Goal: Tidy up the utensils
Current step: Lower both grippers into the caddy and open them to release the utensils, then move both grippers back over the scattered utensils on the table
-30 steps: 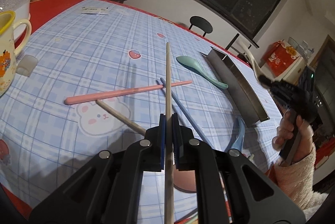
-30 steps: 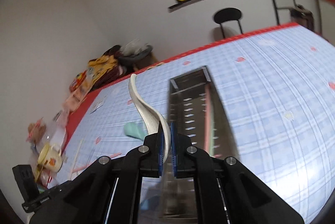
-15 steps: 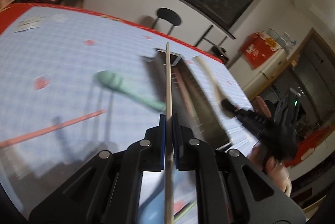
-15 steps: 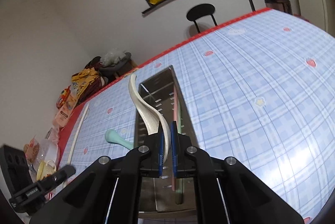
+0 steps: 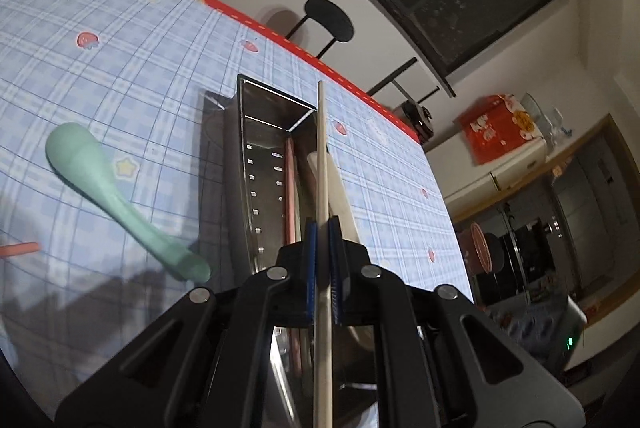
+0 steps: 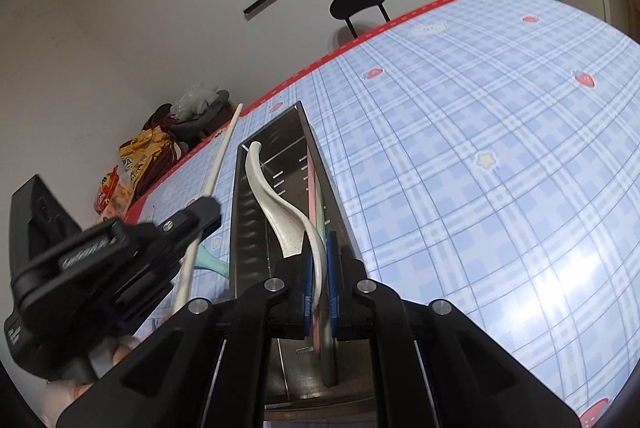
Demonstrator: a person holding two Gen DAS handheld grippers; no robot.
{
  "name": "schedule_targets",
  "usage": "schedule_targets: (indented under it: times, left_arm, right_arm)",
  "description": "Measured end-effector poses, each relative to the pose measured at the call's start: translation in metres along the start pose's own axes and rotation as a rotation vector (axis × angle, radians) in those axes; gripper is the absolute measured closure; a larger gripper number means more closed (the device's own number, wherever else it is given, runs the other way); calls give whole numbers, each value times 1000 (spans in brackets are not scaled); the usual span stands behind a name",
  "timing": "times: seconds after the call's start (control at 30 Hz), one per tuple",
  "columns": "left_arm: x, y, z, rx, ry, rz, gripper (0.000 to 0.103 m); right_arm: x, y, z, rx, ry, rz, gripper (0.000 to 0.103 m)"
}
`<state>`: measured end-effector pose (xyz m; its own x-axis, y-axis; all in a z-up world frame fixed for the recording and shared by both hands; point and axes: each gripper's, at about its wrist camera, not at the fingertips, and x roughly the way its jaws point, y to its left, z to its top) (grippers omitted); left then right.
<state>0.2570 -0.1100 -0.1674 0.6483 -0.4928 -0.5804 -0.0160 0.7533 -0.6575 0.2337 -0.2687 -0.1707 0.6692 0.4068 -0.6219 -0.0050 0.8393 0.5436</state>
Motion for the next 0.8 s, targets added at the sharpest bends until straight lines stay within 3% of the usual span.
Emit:
schedule_targets:
  times: [0.33, 0.63, 0.67, 0.73, 0.8]
  left_arm:
    - [20, 0, 3, -21, 5, 44, 94]
    - [15, -2, 12, 17, -8, 45, 80]
    - [12, -2, 14, 24, -16, 48, 76]
    - [6, -3, 16, 39, -30, 52, 71]
    - [-2, -4, 18, 63, -48, 59, 66]
  right_arm:
    - [5, 1, -1, -4, 14, 1, 93]
    - [0, 8, 0, -38, -10, 9, 88]
    - [-2, 9, 1, -43, -18, 14, 86]
    - [-8, 12, 2, -58, -43, 13, 70]
    - [-14, 16, 3, -77, -72, 9, 62]
